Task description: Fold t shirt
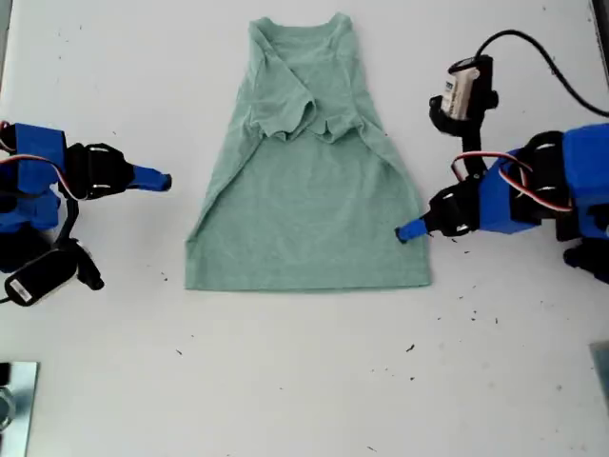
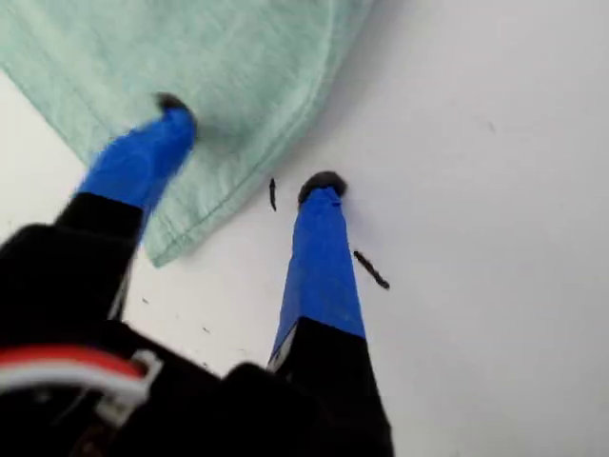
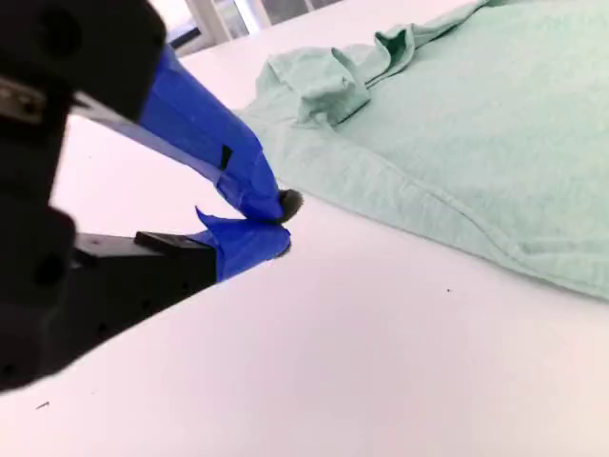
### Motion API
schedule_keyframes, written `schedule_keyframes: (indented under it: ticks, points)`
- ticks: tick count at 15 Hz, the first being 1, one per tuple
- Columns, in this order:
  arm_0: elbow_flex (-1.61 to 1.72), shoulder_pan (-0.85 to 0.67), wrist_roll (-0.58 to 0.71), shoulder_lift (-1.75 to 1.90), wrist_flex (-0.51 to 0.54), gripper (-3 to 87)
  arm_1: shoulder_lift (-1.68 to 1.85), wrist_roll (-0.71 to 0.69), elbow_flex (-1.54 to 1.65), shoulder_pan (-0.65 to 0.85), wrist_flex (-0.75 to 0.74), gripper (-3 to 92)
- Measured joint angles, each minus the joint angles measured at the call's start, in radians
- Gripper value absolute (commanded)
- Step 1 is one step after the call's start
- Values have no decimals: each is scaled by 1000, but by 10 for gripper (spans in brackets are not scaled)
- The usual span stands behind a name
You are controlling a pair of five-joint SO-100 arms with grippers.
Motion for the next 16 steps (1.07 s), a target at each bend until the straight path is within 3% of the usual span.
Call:
schedule_keyframes:
  ticks: [2,5,9,12,16]
  points:
    - [0,0,0,0,0,-3,3,-6,-11,-11,15,-16]
    - [0,0,0,0,0,-3,20,-54,-215,-15,388,-18]
    - [0,0,0,0,3,-3,-43,-60,-624,-17,635,-18]
    - [0,0,0,0,3,-3,-302,-12,-914,-43,557,-18]
    - [0,0,0,0,3,-3,-618,98,-874,-48,89,5]
